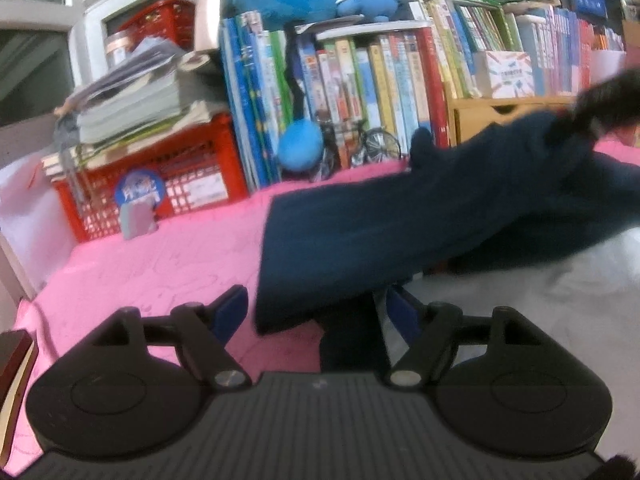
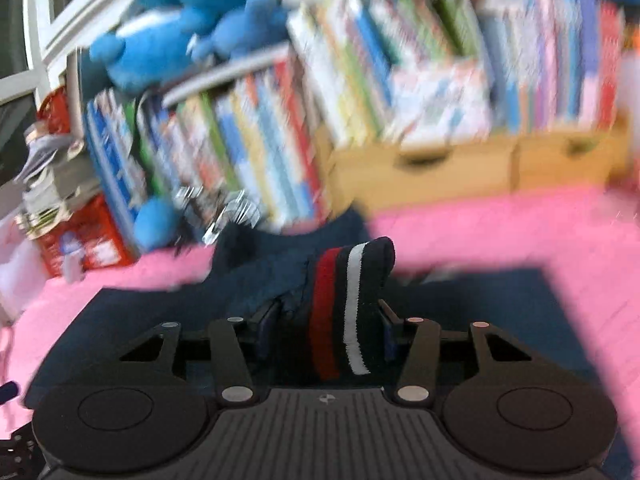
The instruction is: Fold clothes
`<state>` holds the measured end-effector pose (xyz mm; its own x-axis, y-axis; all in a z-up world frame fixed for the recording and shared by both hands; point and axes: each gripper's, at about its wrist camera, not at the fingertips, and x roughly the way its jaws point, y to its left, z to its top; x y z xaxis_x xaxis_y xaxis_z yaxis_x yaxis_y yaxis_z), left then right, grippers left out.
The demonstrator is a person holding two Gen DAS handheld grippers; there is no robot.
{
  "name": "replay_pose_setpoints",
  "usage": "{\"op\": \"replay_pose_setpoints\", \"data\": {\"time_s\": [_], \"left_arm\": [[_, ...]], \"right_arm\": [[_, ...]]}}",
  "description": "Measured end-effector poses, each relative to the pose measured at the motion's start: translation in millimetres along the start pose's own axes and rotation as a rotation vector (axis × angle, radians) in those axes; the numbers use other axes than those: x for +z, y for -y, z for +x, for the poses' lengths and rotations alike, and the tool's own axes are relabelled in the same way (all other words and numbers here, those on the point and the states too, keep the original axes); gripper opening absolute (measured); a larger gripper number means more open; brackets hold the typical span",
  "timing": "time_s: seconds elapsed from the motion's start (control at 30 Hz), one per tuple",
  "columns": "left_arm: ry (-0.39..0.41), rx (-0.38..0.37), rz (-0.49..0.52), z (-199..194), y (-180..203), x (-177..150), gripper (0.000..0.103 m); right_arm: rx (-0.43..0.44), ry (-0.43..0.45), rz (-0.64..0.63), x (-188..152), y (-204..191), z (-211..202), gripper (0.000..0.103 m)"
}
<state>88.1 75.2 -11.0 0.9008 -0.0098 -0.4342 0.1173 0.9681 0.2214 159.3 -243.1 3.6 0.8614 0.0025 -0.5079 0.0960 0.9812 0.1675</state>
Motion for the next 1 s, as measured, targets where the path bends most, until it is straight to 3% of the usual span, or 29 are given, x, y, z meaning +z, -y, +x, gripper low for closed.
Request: {"op": "replay_pose_setpoints", "data": {"time_s": [0.1,0.27,0.37,0.5,0.57,0.67,0.73,0.8,0.83,0.87,1.0], "left_arm": [[-0.006,0.025,0.019,4,-1,1,0.076],[-0.015,0.066,0.051,11,-2,1,0.077],[-0.021,0.091,0.070,16,-2,2,0.080],[-0.033,0.112,0.091,21,-4,3,0.082],[-0.047,0.074,0.098,20,-5,4,0.081],[-0.051,-0.022,0.100,10,-12,4,0.081],[-0.039,-0.106,0.075,0,-21,4,0.081],[0.005,-0.236,-0.011,-18,-39,5,0.082],[0.027,-0.301,-0.055,-27,-48,5,0.084],[0.030,-0.318,-0.071,-27,-49,6,0.085],[-0.002,-0.262,-0.066,-6,-28,16,0.086]], "right_arm": [[-0.060,0.055,-0.037,13,14,-14,0.050],[-0.121,0.070,-0.076,9,37,-21,0.050],[-0.150,0.041,-0.101,-5,47,-15,0.051],[-0.165,-0.059,-0.133,-32,57,5,0.054],[-0.204,-0.101,-0.195,-49,53,19,0.056],[-0.241,-0.095,-0.269,-55,45,20,0.061],[-0.260,-0.088,-0.307,-53,42,14,0.073],[-0.271,-0.059,-0.331,-49,42,0,0.093],[-0.266,-0.040,-0.334,-46,44,-9,0.095],[-0.256,-0.025,-0.327,-43,46,-17,0.095],[-0.158,0.022,-0.223,-28,47,-47,0.100]]}}
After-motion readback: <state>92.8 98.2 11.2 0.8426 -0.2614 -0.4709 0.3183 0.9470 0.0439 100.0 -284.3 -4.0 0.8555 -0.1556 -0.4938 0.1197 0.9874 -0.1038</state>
